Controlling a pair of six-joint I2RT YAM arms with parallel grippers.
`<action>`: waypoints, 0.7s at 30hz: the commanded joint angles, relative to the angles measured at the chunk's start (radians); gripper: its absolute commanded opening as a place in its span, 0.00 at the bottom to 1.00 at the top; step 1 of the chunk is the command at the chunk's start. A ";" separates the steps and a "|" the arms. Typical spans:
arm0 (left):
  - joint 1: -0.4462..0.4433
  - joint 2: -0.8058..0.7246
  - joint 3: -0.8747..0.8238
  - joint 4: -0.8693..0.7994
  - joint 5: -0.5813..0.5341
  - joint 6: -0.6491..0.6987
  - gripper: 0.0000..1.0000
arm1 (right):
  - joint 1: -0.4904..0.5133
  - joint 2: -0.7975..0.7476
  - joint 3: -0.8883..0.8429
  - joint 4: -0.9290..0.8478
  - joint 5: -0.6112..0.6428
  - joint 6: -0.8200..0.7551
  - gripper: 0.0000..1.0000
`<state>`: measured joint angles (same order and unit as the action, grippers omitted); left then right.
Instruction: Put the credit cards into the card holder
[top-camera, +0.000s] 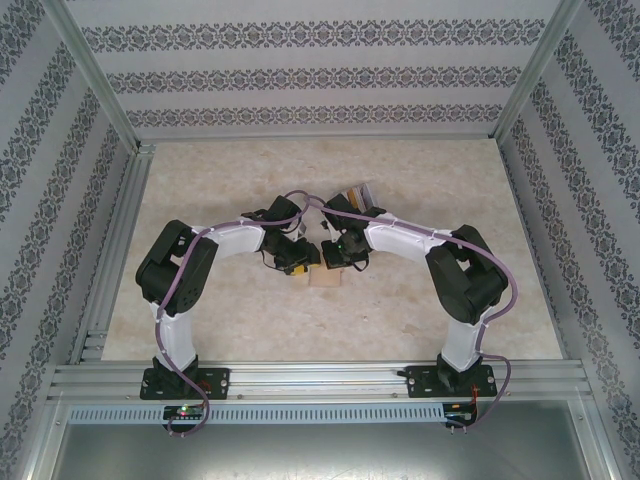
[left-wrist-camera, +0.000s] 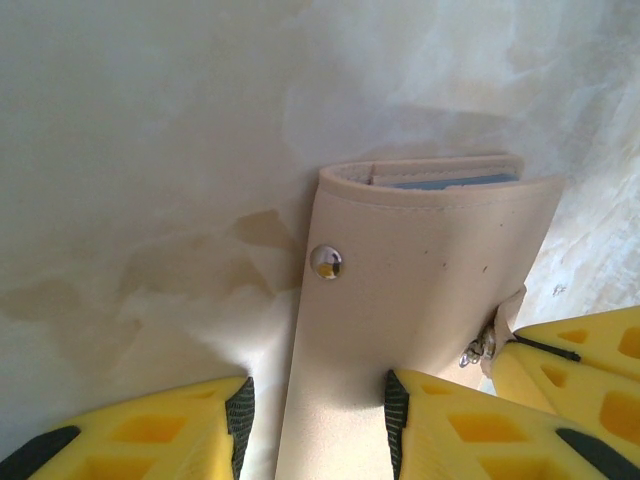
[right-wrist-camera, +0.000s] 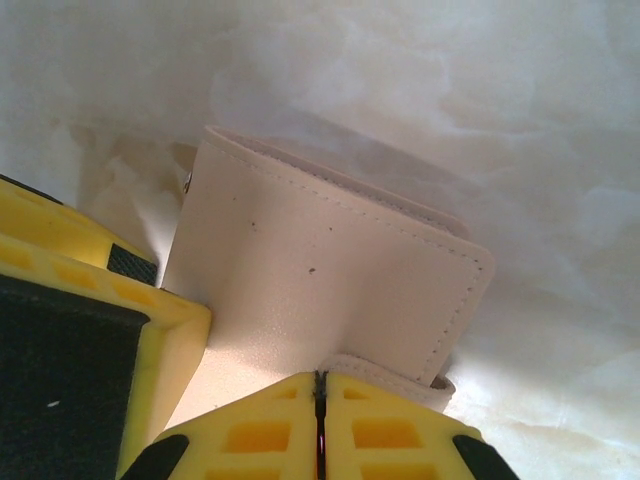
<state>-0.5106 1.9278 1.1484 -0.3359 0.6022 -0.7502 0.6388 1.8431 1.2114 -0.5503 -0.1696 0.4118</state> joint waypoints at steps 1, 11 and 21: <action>-0.043 0.079 -0.027 0.183 -0.028 0.007 0.43 | -0.013 0.013 0.010 -0.016 0.022 -0.004 0.11; -0.043 0.080 -0.024 0.185 -0.027 0.008 0.43 | -0.008 -0.032 -0.027 -0.012 -0.009 0.003 0.10; -0.043 0.079 -0.025 0.179 -0.035 0.011 0.43 | 0.000 -0.054 -0.031 -0.005 -0.033 -0.008 0.11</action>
<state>-0.5106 1.9278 1.1477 -0.3355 0.6022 -0.7498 0.6373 1.8202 1.1870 -0.5423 -0.1822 0.4122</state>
